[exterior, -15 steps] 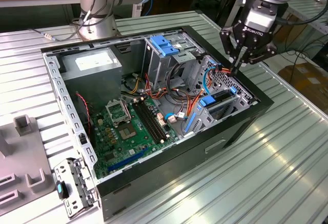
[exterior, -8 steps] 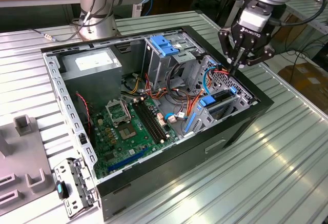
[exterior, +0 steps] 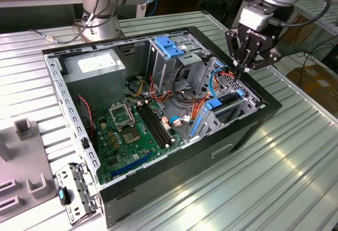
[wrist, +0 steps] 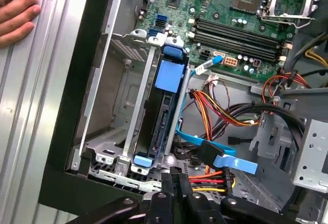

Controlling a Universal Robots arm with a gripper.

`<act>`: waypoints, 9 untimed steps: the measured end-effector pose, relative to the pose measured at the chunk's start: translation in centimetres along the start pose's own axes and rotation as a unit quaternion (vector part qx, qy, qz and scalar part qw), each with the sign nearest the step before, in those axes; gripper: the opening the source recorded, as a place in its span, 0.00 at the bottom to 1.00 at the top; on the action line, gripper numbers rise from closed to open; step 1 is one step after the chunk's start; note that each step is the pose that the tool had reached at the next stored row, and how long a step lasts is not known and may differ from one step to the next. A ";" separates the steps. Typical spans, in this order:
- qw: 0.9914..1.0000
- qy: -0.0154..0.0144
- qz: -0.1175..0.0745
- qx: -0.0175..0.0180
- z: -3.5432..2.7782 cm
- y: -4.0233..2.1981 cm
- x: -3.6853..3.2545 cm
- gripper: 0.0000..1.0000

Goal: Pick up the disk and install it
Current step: 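Insert the first disk wire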

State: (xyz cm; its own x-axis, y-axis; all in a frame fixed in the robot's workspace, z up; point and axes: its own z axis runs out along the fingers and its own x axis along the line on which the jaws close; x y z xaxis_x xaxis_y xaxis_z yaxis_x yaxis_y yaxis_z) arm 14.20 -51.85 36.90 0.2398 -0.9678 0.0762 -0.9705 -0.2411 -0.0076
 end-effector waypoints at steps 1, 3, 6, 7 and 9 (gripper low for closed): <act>1.000 0.000 0.008 -0.001 0.03 0.00 0.00 0.16; 1.000 0.000 0.025 -0.002 0.09 0.00 -0.01 0.16; 0.999 0.000 0.046 -0.003 0.22 0.05 -0.03 0.16; 0.999 0.000 0.046 -0.004 0.22 0.16 -0.04 0.16; 0.999 0.000 0.053 -0.004 0.26 0.18 -0.05 0.16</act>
State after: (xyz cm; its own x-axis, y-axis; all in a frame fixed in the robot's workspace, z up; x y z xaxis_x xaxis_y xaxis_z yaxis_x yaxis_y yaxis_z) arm 14.02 -51.87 36.63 0.1359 -0.9878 0.0762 -0.9906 -0.1369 -0.0076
